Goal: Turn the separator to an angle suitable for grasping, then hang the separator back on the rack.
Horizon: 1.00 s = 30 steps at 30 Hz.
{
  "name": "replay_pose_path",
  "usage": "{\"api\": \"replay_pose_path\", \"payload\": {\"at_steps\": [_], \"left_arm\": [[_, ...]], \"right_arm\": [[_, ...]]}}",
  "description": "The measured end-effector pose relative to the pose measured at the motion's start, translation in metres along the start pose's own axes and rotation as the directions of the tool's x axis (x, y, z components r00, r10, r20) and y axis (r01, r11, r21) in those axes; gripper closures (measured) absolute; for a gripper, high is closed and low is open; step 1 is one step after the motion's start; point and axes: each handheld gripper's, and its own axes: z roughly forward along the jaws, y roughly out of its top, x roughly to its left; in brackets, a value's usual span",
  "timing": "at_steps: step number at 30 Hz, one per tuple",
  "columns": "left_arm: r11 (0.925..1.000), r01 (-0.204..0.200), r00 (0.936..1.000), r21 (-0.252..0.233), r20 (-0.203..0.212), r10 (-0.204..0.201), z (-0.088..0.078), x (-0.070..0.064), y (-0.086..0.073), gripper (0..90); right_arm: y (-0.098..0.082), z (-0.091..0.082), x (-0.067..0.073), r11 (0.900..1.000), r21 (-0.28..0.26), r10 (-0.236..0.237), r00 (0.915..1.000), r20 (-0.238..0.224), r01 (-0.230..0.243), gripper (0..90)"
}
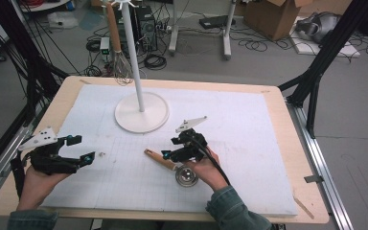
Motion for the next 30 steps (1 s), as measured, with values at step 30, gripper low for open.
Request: {"api": "replay_pose_path", "payload": {"at_steps": [30], "left_arm": [[1.0000, -0.007, 0.9999, 0.000, 0.008, 0.007, 0.003, -0.005, 0.001, 13.6]], "right_arm": [[-0.025, -0.004, 0.010, 1.000, 0.022, -0.016, 0.9997, 0.021, 0.016, 35.3]]}}
